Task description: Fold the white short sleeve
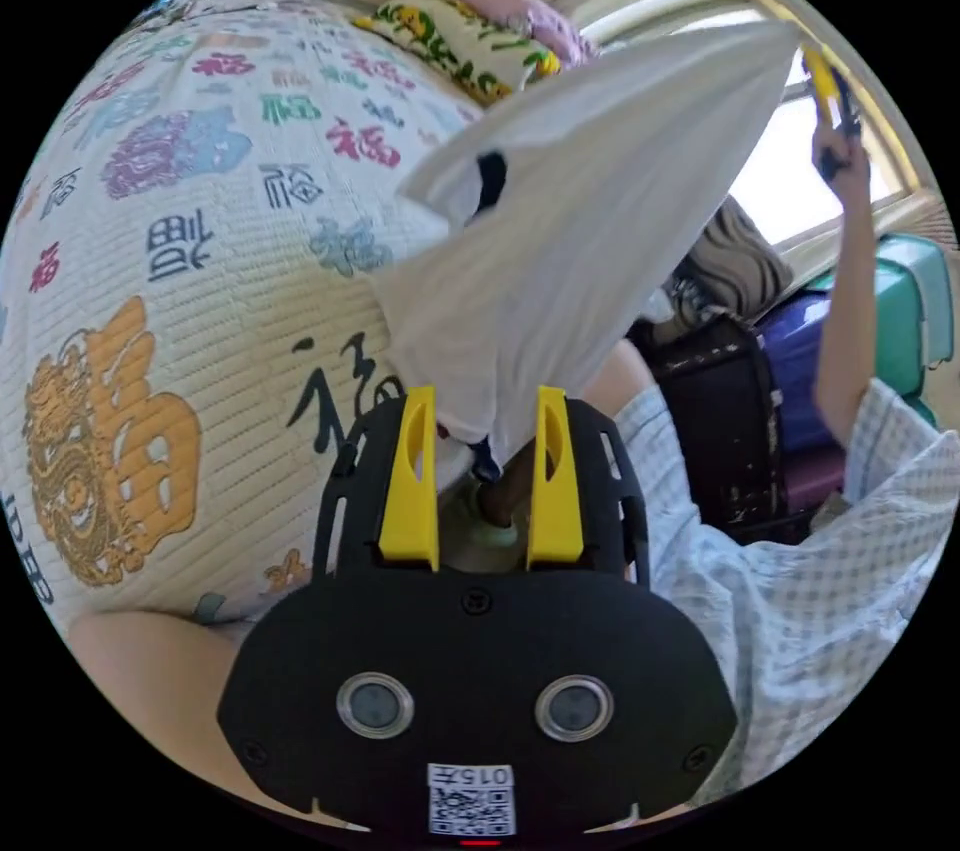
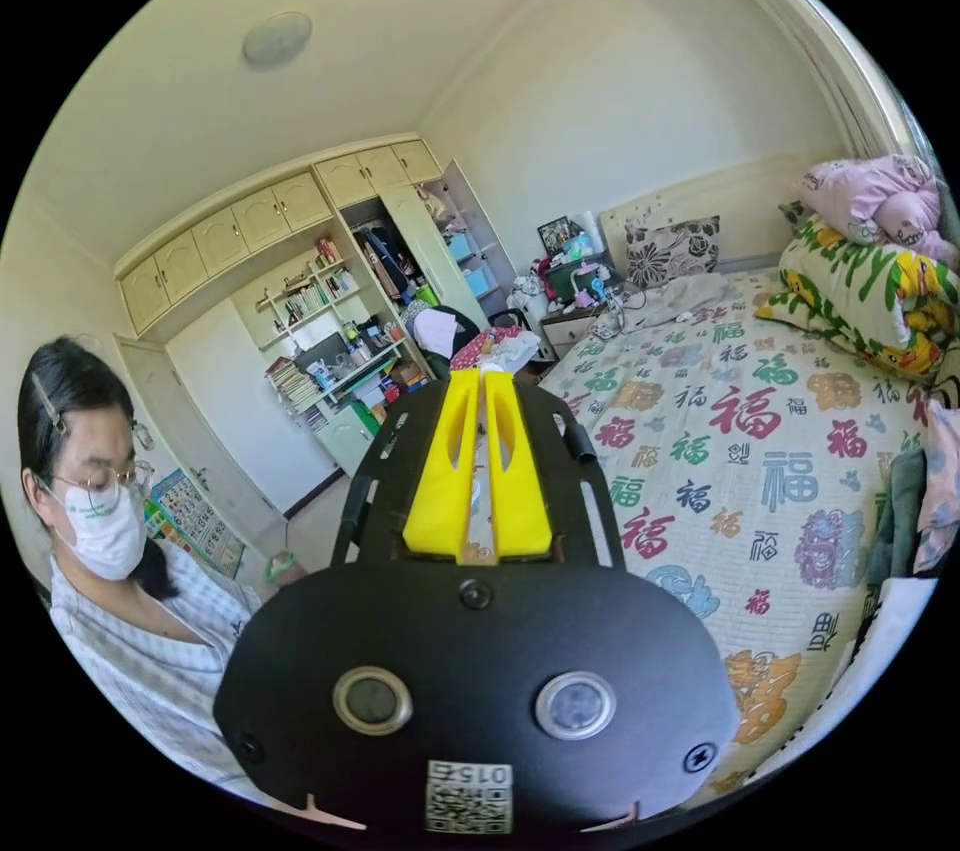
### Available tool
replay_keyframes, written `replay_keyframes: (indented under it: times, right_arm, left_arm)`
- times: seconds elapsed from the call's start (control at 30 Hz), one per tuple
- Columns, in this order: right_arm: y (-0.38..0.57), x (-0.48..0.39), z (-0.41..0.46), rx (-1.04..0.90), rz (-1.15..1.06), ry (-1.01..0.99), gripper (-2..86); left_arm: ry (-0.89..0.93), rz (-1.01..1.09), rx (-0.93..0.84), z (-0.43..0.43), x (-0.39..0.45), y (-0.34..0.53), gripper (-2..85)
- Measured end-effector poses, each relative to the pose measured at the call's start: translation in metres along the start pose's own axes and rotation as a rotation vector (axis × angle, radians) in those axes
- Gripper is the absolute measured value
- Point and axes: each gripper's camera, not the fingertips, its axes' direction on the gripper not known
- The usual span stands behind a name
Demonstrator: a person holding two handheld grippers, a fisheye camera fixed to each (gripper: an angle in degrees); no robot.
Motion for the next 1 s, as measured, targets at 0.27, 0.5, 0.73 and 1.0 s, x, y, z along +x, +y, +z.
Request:
replay_keyframes:
  times: [0.27, 0.5, 0.73, 1.0]
  right_arm:
    - [-0.010, 0.044, 0.023, -0.131, 0.069, 0.282, 2.1]
    - [0.123, 0.074, 0.091, -0.598, 0.187, 0.231, 7.2]
    - [0.243, 0.045, 0.187, -0.902, 0.256, 0.056, 7.9]
    - [0.292, 0.011, 0.263, -1.144, 0.074, 0.230, 8.2]
  left_arm:
    - [0.018, -0.094, -0.047, 0.073, -0.029, -0.063, 0.9]
    - [0.052, -0.178, 0.255, 0.004, -0.072, -0.079, -0.8]
    - [0.091, -0.129, 0.302, -0.051, -0.087, -0.093, -0.7]
    - [-0.170, 0.069, 0.050, -0.034, -0.070, -0.109, 4.3]
